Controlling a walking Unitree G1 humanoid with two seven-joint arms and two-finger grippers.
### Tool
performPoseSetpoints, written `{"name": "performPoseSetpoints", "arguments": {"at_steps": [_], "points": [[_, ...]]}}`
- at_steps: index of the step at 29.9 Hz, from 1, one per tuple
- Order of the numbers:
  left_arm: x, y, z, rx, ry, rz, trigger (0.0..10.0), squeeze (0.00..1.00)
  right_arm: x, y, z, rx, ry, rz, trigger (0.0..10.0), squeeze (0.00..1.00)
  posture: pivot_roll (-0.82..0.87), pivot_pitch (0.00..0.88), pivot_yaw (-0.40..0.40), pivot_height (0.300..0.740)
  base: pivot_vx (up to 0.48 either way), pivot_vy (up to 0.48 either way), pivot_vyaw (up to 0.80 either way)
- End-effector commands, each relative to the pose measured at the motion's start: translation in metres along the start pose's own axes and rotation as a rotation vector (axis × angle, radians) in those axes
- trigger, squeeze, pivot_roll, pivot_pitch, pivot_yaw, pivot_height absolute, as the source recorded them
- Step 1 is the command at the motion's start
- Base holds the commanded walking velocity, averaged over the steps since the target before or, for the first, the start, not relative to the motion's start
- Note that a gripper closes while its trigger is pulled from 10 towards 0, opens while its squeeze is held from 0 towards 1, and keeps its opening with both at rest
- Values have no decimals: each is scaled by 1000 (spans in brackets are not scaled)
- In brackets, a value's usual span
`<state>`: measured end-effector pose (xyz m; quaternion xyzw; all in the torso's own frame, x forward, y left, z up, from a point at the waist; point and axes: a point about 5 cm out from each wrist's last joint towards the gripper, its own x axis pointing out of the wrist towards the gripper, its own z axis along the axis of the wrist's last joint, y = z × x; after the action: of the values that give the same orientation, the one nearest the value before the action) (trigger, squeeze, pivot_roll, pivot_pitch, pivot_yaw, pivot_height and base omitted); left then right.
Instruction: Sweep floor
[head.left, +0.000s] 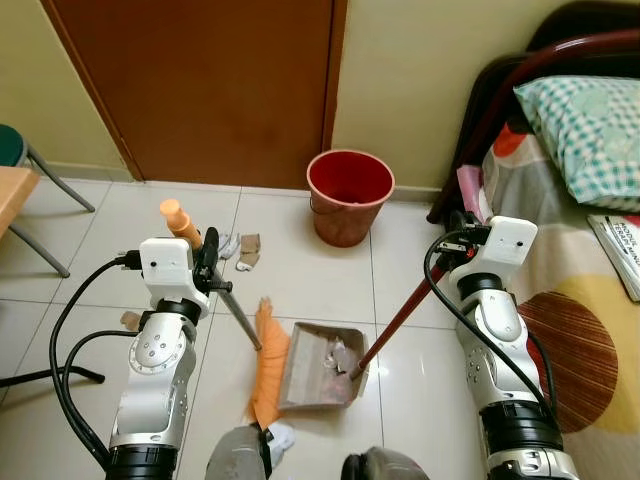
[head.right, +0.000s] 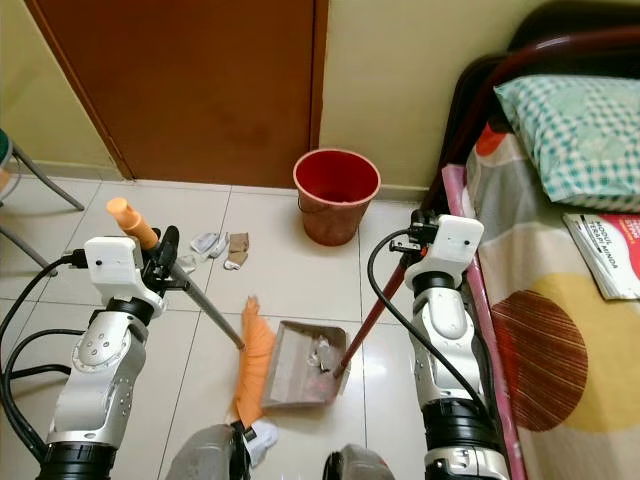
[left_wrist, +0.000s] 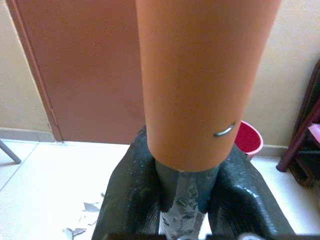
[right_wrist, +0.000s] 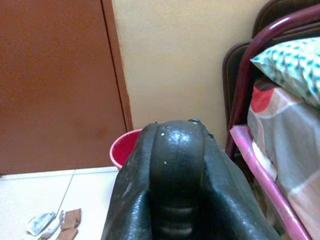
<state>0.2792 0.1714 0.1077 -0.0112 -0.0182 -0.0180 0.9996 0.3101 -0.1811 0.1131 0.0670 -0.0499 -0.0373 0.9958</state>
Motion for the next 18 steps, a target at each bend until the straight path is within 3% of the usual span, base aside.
{"name": "performPoseSetpoints", "arguments": {"at_steps": [1,18], "points": [[1,5,3,36,-15,13,10000,0,5,-1,17,9,-69,-4,10000,0,13,81,-24,740,296,0,0],[3,1,1,33,-16,6,10000,0,9,-2,22,-2,-78,-1,10000,0,5,84,-28,740,291,0,0]]}}
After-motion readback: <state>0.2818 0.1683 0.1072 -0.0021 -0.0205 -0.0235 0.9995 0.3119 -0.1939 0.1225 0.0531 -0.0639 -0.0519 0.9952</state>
